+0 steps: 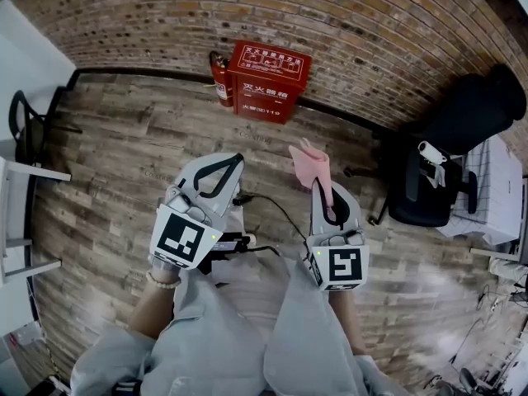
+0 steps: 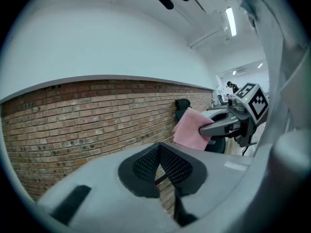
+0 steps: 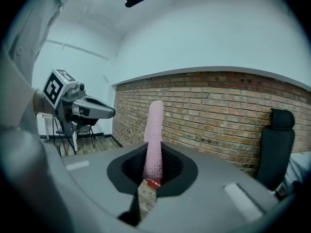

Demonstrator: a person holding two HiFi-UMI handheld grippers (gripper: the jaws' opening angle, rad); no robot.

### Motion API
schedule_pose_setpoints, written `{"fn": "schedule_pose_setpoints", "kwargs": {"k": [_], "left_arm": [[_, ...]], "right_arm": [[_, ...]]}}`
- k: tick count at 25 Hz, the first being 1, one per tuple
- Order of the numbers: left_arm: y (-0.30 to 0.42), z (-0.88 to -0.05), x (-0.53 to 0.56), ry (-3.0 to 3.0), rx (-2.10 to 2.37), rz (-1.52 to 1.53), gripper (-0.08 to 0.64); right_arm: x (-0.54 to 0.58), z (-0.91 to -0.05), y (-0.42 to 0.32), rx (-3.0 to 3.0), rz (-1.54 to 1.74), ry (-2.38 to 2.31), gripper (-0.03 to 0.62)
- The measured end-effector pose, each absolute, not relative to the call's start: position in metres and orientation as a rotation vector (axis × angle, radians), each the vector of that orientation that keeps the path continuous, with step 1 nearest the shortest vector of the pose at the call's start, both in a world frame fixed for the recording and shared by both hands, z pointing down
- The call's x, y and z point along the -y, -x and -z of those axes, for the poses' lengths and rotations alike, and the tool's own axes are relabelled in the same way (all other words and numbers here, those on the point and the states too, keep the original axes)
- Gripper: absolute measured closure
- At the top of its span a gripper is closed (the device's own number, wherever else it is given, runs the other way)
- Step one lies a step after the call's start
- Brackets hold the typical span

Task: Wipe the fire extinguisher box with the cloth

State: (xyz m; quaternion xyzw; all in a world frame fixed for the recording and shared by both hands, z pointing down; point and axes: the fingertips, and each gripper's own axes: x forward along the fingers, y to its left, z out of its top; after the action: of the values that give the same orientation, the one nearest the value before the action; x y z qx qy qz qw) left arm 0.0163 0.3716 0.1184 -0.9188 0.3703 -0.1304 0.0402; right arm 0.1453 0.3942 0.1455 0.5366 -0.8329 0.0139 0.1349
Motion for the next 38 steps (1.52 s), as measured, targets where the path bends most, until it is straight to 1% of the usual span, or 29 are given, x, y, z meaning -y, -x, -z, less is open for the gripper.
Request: {"fn": "schedule_pose_setpoints", "kwargs": {"k": [5, 16, 22, 30, 38], "left_arm": [[-0.010, -0.123, -0.331, 2.823, -1.112, 0.401, 0.561], [0.025, -0.115, -0.180, 2.833, -1.016, 0.385, 0.561], [0.031, -0.120, -0.119, 2.873, -0.944, 0.389, 0.561], [0.036, -0.133, -0.081, 2.925, -0.919, 0.404, 0.561], [0.048, -0.142, -0.063, 2.931, -1.008, 0.396, 0.561]], "right_arm": [[-0.354, -0.151, -0.139, 2.400, -0.049, -1.575, 0.572], [-0.205, -0.136, -0.093, 2.369, -0.018, -1.604, 0.572], [-0.149, -0.138, -0.084, 2.313, -0.052, -1.649, 0.572], [-0.126, -0.156, -0.087, 2.235, -0.131, -1.670, 0.572], [-0.117, -0.176, -0.081, 2.224, -0.181, -1.629, 0.572]]}}
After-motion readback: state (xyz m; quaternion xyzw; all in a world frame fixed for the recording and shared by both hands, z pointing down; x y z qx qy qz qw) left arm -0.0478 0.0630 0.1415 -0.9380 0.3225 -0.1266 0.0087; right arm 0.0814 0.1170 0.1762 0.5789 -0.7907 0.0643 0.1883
